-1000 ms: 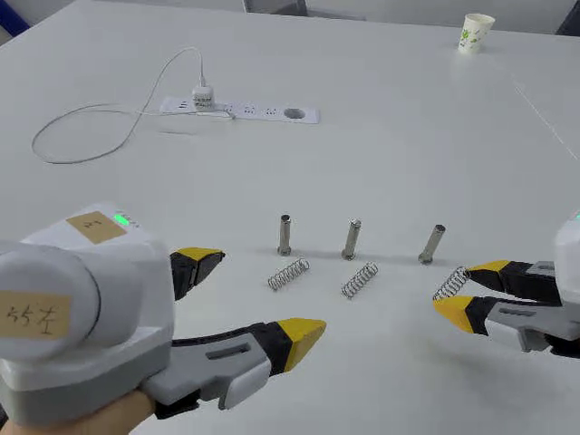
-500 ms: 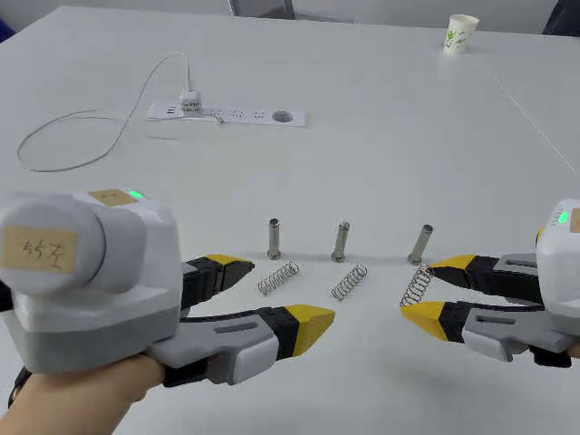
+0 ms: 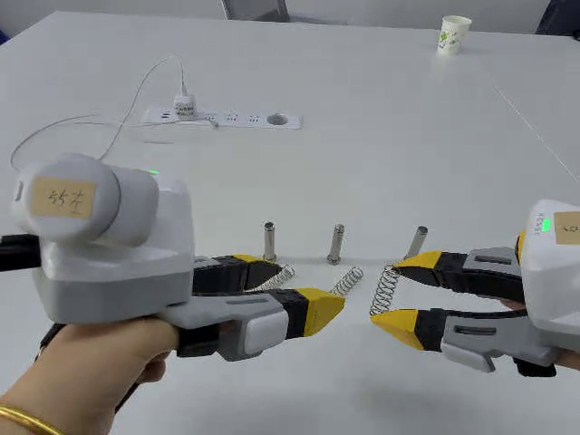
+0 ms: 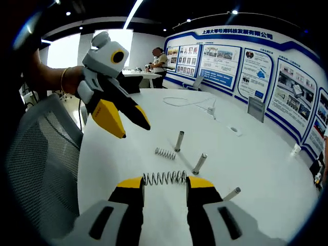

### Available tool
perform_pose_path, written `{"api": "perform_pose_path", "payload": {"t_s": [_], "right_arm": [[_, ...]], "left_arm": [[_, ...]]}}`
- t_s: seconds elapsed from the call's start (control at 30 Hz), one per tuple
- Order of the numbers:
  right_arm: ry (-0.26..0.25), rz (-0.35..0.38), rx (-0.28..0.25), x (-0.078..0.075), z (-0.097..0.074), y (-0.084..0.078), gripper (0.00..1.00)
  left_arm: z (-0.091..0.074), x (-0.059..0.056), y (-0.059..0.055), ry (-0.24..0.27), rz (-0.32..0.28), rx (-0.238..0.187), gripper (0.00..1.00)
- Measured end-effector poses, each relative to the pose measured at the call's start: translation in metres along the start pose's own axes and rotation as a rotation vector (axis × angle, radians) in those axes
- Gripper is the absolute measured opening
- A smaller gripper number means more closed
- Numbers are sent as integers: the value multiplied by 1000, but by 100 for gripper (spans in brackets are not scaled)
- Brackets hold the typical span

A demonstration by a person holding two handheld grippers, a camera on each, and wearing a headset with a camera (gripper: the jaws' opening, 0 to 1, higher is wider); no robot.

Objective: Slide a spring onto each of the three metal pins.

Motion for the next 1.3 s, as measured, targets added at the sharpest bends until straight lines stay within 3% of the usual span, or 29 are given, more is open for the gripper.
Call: {"api": "perform_pose_path", "payload": {"t_s": [0.2, 0.5, 0.83, 1.3], "right_arm": [[40, -33, -18, 9, 3, 9, 33], [75, -84, -39, 19, 10, 22, 33], [88, -115, -70, 24, 12, 33, 33], [102, -158, -64, 28, 13, 35, 33]], "left_arm": [[8, 0, -4, -29, -75, 22, 43], [16, -5, -1, -76, -159, 9, 34], [20, -6, -1, -103, -212, 6, 24], [26, -6, 0, -135, -264, 37, 18]]}}
Point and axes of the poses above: the centre of the closed fingertips' face, and the gripper's own axes: z roughly forward along the fingers, x roughly to its left, y roughly out of its top, the point moved 5 cm from there along -z, roughly backward along the fingers, and after that the axes turned 2 degrees about x, right-handed, at the moved point
